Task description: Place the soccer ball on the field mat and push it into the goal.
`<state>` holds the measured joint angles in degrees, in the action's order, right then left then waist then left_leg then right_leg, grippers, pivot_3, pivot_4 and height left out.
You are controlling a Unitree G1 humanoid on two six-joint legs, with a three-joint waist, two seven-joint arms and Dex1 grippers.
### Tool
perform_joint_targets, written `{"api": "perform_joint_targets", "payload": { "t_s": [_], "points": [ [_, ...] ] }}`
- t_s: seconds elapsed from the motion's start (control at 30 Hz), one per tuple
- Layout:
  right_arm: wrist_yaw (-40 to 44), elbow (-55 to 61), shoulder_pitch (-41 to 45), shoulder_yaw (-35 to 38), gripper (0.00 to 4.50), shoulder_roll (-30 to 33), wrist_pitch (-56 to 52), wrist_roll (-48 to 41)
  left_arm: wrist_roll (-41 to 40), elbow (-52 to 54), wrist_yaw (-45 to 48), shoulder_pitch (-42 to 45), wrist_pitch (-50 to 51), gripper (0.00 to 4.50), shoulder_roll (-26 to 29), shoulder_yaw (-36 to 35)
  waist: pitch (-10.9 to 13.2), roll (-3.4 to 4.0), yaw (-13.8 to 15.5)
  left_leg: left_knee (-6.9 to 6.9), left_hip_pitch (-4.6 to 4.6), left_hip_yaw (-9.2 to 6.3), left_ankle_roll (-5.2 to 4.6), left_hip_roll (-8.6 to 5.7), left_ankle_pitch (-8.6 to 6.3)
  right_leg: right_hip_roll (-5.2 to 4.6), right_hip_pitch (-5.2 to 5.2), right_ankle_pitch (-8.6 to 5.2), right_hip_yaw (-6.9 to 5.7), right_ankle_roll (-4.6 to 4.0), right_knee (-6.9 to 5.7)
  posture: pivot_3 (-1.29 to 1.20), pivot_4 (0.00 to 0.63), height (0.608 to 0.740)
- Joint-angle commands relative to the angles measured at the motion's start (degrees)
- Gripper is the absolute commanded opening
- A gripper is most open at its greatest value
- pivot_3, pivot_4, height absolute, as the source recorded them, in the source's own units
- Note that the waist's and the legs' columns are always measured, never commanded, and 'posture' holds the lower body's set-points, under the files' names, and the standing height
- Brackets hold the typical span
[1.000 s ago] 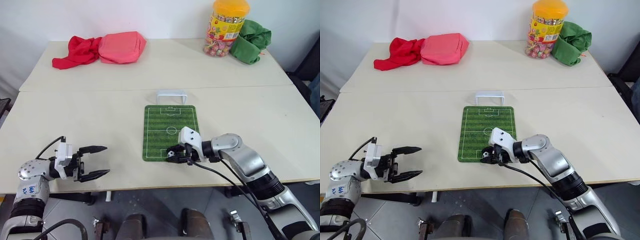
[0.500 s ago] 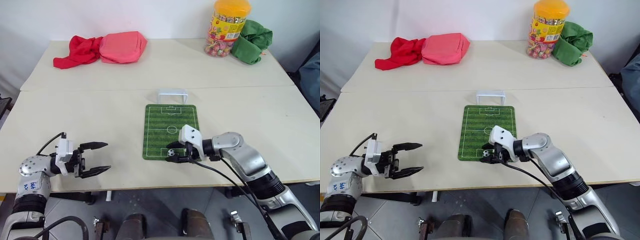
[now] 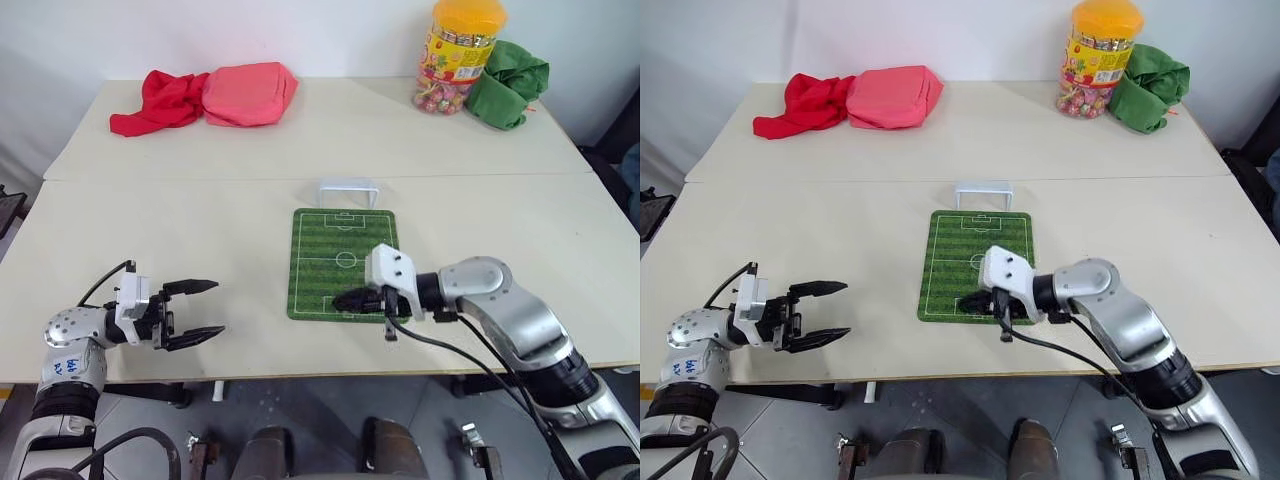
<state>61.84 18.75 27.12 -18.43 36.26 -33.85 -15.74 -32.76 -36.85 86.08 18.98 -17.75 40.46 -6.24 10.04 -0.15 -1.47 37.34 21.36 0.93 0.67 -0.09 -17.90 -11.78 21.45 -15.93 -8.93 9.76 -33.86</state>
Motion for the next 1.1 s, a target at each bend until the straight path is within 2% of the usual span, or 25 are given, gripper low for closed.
{"api": "perform_joint_targets", "payload": {
  "t_s": [0.03,0.37,0.5,0.6,0.8,0.9,1.1],
  "points": [
    [0.4,1.9,-0.6,-0.8,0.03,0.5,0.7,0.0,-0.5,0.3,6.4,0.6,-0.8,4.5,0.4,0.1,0.0,0.0,-0.1,0.0,0.0,0.0,0.0,0.0,0.0,0.0,0.0,0.0,0.0,0.0,-0.01,0.0,0.15,0.74],
    [0.0,-13.7,3.8,-2.3,0.03,-3.1,8.0,4.9,-0.5,0.3,6.4,0.9,-0.7,4.5,0.6,0.5,0.0,-0.01,-0.2,0.0,-0.01,0.01,0.01,0.02,0.0,0.01,0.01,0.0,0.0,0.0,-0.01,0.0,0.15,0.74],
    [-5.2,-28.6,11.0,0.4,0.03,-6.0,15.3,9.1,-0.2,-0.2,6.4,1.5,-0.7,4.5,0.6,0.2,0.0,-0.01,-0.3,0.0,-0.01,0.02,0.01,0.02,0.0,0.01,0.01,0.0,0.0,0.0,-0.01,0.0,0.15,0.74],
    [-8.7,-34.9,16.3,4.0,0.03,-7.2,18.8,9.5,0.2,-1.0,6.4,2.5,-0.9,4.5,0.5,-0.3,0.0,-0.01,-0.2,0.03,-0.02,0.02,0.01,0.02,0.0,0.01,0.01,0.0,0.01,-0.01,-0.03,0.0,0.15,0.74],
    [-9.3,-31.1,18.7,9.5,0.03,-6.7,16.1,6.6,0.9,-2.6,6.4,3.7,-1.3,4.5,0.4,-0.8,0.0,0.0,-0.3,-0.07,-0.01,0.0,0.01,0.03,0.0,0.02,0.02,0.0,-0.05,-0.01,0.01,0.0,0.15,0.74],
    [-8.2,-26.5,16.5,11.4,0.03,-4.7,13.8,5.2,1.1,-3.4,6.4,4.4,-1.0,4.5,0.2,-0.6,0.0,0.0,-0.3,-0.06,-0.01,0.01,0.01,0.03,0.0,0.02,0.02,0.0,-0.05,-0.01,0.01,0.0,0.15,0.74],
    [-4.3,-23.7,10.1,16.2,0.03,2.1,13.7,2.5,2.8,-5.4,-1.4,7.6,2.3,4.5,-0.6,-2.2,0.0,-0.02,0.0,0.02,0.04,0.02,-0.02,0.0,-0.02,0.0,0.01,0.0,-0.05,0.0,0.02,0.0,0.15,0.74]
  ]
}}
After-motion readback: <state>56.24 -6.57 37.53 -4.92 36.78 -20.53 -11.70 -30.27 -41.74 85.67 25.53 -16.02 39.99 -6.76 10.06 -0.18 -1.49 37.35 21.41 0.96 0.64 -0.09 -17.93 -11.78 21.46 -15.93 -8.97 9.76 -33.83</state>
